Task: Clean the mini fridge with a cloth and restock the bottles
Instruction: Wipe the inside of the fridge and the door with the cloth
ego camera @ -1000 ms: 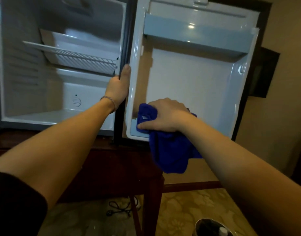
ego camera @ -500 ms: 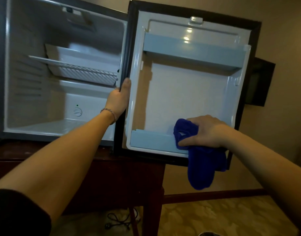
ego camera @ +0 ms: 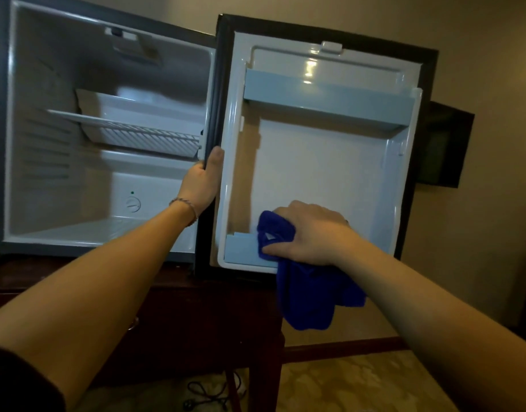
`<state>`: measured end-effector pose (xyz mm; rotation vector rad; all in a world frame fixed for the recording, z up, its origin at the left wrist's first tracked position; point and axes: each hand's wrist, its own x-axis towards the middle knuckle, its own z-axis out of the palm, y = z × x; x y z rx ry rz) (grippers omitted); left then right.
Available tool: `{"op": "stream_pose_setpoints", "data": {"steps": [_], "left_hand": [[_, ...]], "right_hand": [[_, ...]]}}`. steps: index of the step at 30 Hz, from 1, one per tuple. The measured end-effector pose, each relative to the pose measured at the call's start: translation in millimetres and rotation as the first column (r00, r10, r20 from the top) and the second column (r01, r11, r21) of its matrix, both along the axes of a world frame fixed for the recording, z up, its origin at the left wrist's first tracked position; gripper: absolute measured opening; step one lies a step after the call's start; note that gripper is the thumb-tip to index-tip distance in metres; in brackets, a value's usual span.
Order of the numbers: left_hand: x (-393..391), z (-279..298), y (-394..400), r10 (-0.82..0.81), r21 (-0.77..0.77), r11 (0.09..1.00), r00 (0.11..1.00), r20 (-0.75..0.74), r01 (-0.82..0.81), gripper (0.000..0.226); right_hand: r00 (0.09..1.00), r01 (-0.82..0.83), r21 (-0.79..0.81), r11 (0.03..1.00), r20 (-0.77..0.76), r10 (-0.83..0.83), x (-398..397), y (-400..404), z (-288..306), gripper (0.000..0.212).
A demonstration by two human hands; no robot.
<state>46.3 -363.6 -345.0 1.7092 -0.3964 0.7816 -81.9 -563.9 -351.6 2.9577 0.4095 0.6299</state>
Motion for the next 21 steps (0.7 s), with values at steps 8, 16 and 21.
{"op": "stream_pose_setpoints", "data": {"steps": [8, 16, 21], "left_hand": [[-15, -4, -6, 0.024, -0.109, 0.994, 0.999, 0.046, -0.019, 0.051], [-71, -57, -39, -0.059, 0.458, 0.793, 0.698, 0.714, -0.402, 0.031], [-69, -75, -60, 0.022, 0.623, 0.578, 0.774, 0.633, -0.526, 0.047]], "right_hand": [[0.996, 0.09, 0.016, 0.996, -0.017, -0.09, -12, -39, 3, 0.055], [0.997, 0.034, 0.016, 0.999, 0.07, -0.035, -18, -42, -4, 0.058], [0.985, 0.049, -0.002, 0.999, 0.166, -0.048, -17, -49, -13, 0.067]]}}
